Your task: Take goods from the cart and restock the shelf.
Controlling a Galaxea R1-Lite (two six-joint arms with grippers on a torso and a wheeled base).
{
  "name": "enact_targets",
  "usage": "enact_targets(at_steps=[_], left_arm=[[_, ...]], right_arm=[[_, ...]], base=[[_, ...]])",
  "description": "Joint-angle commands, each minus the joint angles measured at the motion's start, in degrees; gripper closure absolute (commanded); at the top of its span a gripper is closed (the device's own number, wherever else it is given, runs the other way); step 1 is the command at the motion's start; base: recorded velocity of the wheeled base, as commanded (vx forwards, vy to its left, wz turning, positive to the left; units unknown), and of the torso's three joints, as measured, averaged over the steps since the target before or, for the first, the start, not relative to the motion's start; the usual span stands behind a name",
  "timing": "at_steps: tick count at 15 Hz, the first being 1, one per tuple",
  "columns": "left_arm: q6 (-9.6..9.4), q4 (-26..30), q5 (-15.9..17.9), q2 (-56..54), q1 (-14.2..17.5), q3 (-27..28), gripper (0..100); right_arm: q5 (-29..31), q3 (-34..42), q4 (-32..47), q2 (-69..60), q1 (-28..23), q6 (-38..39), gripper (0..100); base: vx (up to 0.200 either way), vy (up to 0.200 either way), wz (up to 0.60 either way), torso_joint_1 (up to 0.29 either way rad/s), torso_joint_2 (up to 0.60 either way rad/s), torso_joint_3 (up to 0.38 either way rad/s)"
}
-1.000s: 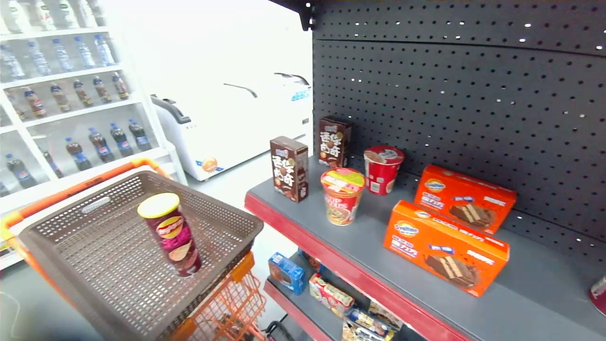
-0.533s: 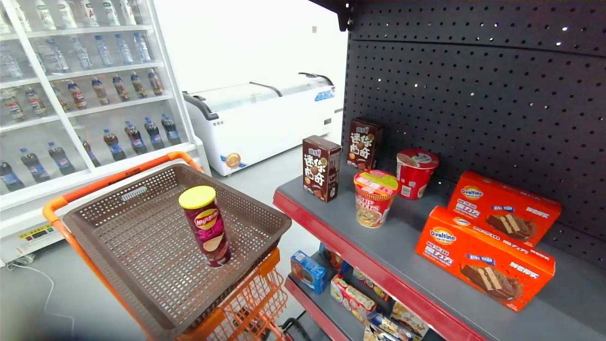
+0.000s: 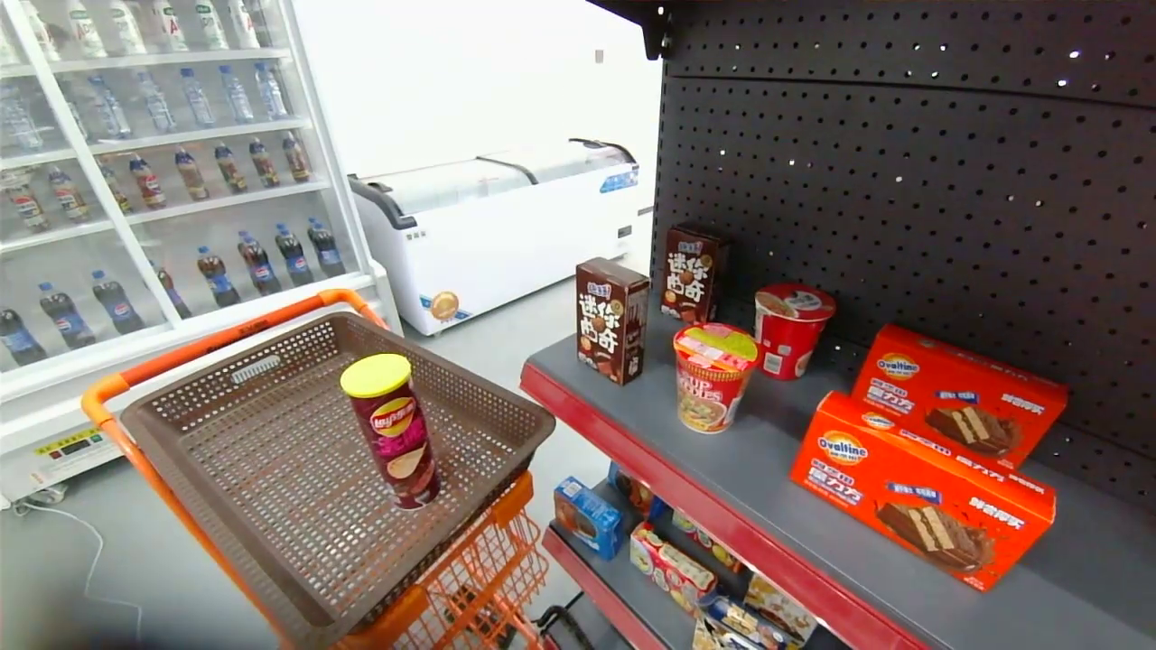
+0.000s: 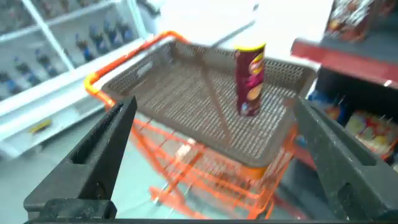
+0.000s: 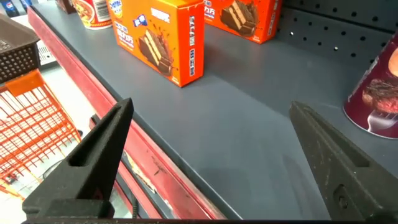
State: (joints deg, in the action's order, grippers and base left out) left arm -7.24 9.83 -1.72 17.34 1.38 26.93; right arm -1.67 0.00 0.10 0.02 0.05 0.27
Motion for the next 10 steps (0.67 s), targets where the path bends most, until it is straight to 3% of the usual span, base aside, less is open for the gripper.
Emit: enact_targets(at_steps=[1,2,3,4,5,7,10], left_arm=[[-2.43,-0.4,-1.6,20.8,1.1,5.4,0],[-1.64,-5.1,-1.4,26.3,1.1,5.2,0],[-1.55,-5.4,-1.3,26.7,1.1,5.2,0],[2.23,-12.2,2.1,36.9,0.7,5.4,0],[3.73,-13.8,7.3,41.8,1.8,5.6,0],[3.46,-18.8,14.2,51.6,6.3,5.7,0],[3.37,-25.7,15.7,62.4,5.9,6.6,0]], right_arm=[[0.0,0.0,0.0,0.0,0.0,0.0,0],[-0.1,0.0,0.0,0.0,0.0,0.0,0],[-0.1,0.0,0.0,0.0,0.0,0.0,0],[0.0,0.0,0.0,0.0,0.0,0.0,0],[0.0,0.0,0.0,0.0,0.0,0.0,0],[0.0,0.0,0.0,0.0,0.0,0.0,0],[0.0,0.0,0.0,0.0,0.0,0.0,0]], base=[[0.000,0.000,0.00,0.000,0.00,0.000],[0.000,0.000,0.00,0.000,0.00,0.000],[0.000,0.000,0.00,0.000,0.00,0.000],[0.000,0.000,0.00,0.000,0.00,0.000],[0.000,0.000,0.00,0.000,0.00,0.000],[0.000,0.000,0.00,0.000,0.00,0.000],[0.000,0.000,0.00,0.000,0.00,0.000]])
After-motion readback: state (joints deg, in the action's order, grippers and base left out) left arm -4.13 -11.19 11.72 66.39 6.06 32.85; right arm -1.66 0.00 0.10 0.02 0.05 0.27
